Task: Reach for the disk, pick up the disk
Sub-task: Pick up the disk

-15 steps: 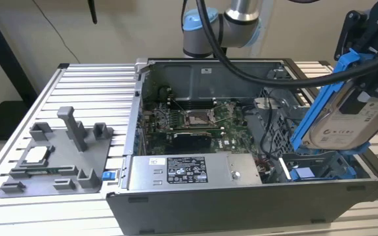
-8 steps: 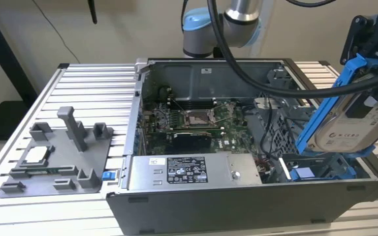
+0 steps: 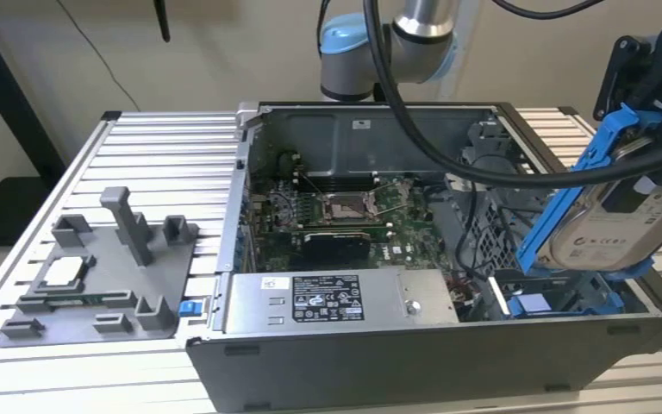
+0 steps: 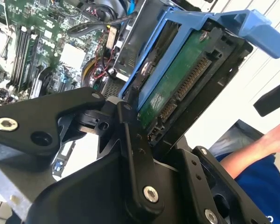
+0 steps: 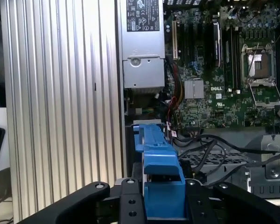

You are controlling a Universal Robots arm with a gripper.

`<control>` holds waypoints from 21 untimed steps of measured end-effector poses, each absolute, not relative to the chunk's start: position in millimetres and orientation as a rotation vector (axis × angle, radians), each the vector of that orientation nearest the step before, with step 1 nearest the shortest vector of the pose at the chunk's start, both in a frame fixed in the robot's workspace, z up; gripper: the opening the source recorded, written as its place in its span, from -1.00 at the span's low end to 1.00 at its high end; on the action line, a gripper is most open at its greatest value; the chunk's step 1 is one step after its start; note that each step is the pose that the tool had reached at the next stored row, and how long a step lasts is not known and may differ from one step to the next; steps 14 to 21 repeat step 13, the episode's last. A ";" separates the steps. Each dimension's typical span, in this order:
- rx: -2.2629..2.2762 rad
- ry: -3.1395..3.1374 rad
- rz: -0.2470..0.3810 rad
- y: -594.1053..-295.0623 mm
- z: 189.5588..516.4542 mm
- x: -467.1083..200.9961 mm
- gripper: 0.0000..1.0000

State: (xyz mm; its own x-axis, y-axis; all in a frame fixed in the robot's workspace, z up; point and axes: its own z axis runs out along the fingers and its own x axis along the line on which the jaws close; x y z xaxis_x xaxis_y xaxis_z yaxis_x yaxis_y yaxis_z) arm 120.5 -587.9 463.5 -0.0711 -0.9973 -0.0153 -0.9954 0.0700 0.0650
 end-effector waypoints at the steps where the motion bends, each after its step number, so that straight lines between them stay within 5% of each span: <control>1: 2.119 -2.274 -0.091 -587.9 463.1 120.8 -1.00; 21: 2.120 -2.279 -0.090 -588.3 461.8 121.0 -1.00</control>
